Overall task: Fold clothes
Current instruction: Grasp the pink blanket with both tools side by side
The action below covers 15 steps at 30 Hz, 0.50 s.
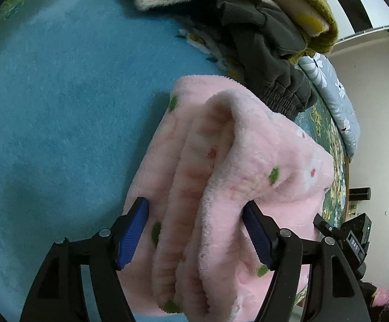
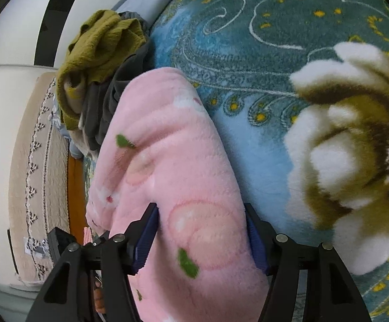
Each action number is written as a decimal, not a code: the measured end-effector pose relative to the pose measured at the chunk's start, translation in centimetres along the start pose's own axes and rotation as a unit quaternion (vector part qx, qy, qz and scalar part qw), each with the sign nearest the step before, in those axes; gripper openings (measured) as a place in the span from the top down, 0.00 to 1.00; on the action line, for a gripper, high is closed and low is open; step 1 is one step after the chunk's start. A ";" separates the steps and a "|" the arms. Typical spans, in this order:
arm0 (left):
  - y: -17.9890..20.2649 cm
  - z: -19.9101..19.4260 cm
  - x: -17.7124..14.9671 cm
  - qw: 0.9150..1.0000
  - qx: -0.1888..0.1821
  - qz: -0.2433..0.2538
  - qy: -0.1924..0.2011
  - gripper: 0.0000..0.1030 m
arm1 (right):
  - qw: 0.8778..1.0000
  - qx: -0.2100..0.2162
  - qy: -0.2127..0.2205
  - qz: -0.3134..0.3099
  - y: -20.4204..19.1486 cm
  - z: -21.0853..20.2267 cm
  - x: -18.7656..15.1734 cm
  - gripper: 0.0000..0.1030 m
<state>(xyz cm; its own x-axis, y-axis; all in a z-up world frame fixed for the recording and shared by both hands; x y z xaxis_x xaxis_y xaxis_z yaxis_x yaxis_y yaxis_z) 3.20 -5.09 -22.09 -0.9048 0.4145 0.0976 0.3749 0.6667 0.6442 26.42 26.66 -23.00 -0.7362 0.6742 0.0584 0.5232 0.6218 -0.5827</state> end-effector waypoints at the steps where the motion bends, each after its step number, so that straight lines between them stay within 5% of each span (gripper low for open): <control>1: 0.2 0.0 0.0 1.000 0.004 0.003 0.002 0.32 | 1.000 0.000 0.000 0.001 -0.1 0.0 0.0 0.37; 5: 1.3 -0.5 -0.5 0.999 0.021 0.022 0.011 0.52 | 1.000 0.001 -0.002 0.010 -0.2 0.0 0.1 0.40; 8: 2.1 -1.0 -0.7 0.998 0.038 0.034 0.022 0.63 | 1.000 0.003 0.000 0.011 -0.5 -0.4 0.0 0.57; 15: 4.0 -3.3 -2.5 0.996 0.047 0.050 0.055 0.72 | 0.999 0.042 0.007 -0.002 -2.2 -2.2 -0.1 0.68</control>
<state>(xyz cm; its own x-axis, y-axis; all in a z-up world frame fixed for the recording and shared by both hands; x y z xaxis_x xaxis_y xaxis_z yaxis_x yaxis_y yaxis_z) 6.25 -5.51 -17.22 -0.8767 0.4146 0.2441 0.4770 0.6824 0.5539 26.30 26.12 -19.97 -0.7325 0.6769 0.0720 0.4809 0.5895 -0.6490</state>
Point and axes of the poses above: each gripper's, at about its wrist camera, not at the fingertips, and z roughly the way its jaws point, y to its right, x to its top, the point moved 4 cm from there along z, roughly the way its jaws point, and after that the axes turned 9 degrees about -x, right-handed, at the moved point
